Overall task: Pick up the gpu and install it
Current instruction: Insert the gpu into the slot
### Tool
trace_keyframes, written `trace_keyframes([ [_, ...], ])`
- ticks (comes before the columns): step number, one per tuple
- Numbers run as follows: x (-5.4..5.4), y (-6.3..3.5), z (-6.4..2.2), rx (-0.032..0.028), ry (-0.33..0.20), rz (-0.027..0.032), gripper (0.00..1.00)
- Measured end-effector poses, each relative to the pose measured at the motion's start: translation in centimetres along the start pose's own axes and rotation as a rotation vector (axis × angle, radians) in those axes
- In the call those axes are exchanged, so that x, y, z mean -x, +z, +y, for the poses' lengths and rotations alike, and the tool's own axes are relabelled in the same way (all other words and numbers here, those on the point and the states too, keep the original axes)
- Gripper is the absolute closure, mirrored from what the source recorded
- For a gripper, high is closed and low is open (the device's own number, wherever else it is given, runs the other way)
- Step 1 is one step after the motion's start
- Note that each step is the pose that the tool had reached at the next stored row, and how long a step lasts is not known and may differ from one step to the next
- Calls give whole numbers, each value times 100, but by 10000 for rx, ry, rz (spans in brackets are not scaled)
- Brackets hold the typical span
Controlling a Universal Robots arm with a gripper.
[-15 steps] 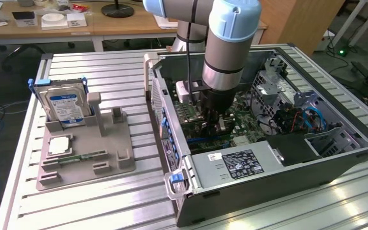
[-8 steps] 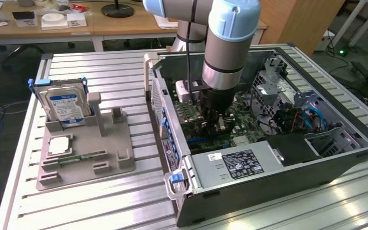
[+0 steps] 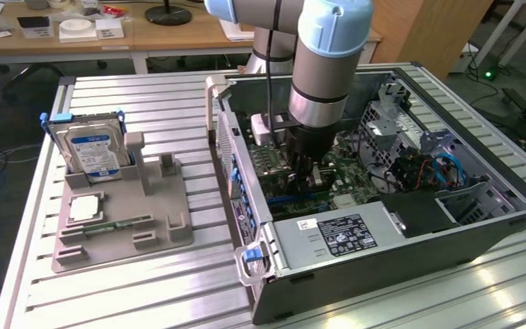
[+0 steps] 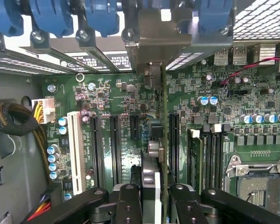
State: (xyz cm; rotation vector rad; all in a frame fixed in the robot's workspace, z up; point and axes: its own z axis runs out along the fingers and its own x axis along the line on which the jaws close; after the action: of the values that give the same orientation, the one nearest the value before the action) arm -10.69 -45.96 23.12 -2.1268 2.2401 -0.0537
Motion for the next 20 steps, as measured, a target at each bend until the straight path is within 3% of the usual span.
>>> trace_keyframes([
  [20, 0, 24, 2, 5, -210, -33, 72],
])
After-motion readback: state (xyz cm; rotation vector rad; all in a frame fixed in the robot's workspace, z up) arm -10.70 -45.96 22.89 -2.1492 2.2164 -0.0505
